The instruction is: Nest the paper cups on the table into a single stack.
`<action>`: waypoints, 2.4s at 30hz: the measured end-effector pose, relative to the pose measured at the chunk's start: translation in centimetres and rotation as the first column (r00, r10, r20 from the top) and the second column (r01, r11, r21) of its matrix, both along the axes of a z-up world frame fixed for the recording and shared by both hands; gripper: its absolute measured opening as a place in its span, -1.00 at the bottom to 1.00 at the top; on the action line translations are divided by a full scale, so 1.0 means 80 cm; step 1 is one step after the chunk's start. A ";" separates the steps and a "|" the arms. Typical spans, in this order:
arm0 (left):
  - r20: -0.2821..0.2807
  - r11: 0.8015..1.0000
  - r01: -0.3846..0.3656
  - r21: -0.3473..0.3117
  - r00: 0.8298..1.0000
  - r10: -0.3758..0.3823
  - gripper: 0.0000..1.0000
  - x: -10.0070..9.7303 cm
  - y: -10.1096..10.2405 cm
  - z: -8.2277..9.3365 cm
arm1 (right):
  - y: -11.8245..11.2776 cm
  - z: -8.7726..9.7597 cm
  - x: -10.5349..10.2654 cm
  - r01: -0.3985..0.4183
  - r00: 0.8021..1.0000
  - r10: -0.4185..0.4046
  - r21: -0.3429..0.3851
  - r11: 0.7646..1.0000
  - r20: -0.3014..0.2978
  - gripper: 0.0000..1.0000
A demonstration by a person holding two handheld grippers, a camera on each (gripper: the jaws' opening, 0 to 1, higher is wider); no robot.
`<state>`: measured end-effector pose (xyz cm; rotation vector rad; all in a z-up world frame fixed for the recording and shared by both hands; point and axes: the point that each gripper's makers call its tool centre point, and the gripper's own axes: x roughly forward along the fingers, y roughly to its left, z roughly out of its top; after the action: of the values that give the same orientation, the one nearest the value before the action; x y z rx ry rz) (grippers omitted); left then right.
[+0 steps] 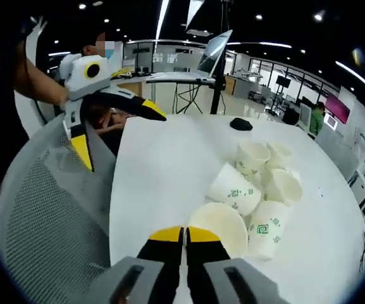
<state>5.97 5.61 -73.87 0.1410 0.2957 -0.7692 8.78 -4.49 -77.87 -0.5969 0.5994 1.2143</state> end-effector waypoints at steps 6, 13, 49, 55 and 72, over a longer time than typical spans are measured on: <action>-0.009 1.000 -0.007 -0.011 1.000 0.006 0.72 0.001 0.000 0.001 | 0.007 -0.005 0.002 -0.033 0.999 0.034 -0.021 0.999 0.041 -1.00; -0.017 1.000 -0.006 -0.022 1.000 0.005 0.76 0.001 -0.001 0.001 | 0.017 -0.006 0.007 -0.045 0.998 0.045 -0.016 0.999 0.053 -1.00; -0.023 0.999 -0.018 -0.030 1.000 0.017 0.73 0.002 0.002 0.001 | 0.008 0.028 0.011 0.135 0.988 -0.144 0.159 0.978 0.051 -0.43; -0.023 0.999 -0.020 -0.042 1.000 0.019 0.73 0.002 0.003 0.003 | -0.020 0.028 0.010 0.255 0.964 -0.266 0.220 0.941 0.021 -0.09; -0.026 0.996 -0.009 -0.088 1.000 0.006 0.76 -0.001 -0.003 0.011 | -0.126 0.001 -0.033 0.491 0.870 -0.490 0.215 0.844 -0.062 0.63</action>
<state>5.90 5.35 -72.96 0.0468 0.2859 -0.7756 6.11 -14.58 -77.79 -0.2229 0.5653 0.7794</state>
